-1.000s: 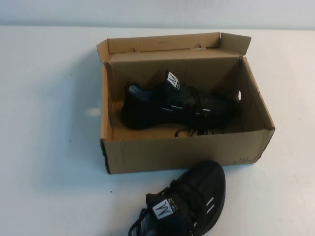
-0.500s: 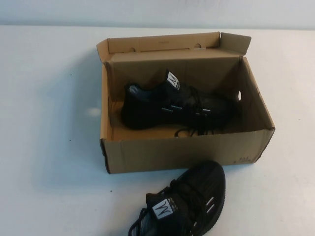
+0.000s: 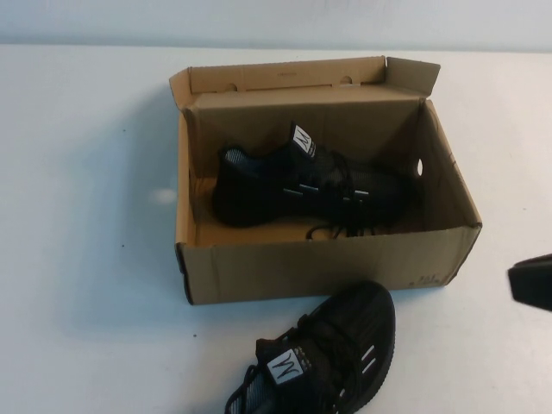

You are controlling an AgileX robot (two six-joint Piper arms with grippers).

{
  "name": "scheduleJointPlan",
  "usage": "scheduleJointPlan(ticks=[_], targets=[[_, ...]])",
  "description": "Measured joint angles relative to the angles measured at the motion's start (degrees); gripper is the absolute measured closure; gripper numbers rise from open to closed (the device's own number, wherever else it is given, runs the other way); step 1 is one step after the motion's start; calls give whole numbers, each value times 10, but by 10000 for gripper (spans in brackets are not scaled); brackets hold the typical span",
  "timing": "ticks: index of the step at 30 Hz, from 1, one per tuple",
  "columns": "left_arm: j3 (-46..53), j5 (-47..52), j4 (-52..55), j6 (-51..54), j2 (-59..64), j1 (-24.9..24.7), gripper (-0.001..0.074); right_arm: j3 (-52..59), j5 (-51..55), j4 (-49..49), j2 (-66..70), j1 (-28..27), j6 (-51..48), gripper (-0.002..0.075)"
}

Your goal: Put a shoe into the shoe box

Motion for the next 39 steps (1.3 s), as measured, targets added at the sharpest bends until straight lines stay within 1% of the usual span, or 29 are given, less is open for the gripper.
scheduleJointPlan(ticks=[4,8,13,14,16,20,23,28,31,33,39], targets=[[0,28,0,13,0,0,736,-4,4,-11,61,72,-5,722],[0,65,-17,33,6,0,736,-4,-13,-52,114,154,36,705],[0,118,-111,133,40,0,734,-4,-62,-98,163,251,106,701],[0,128,-135,155,51,0,724,-5,-67,-116,175,272,128,700],[0,145,-173,185,76,0,731,-5,-73,-166,201,309,169,699],[0,160,-194,203,117,0,735,-5,-101,-242,246,361,222,663],[0,162,-197,204,133,0,736,-5,-136,-260,273,378,231,594],[0,152,-197,205,141,0,736,-5,-195,-265,322,384,233,416],[0,148,-195,207,142,0,736,-5,-220,-265,349,384,233,342],[0,148,-193,211,142,0,736,-5,-228,-259,368,384,225,312],[0,148,-193,213,142,0,736,-5,-245,-243,418,384,212,293]])
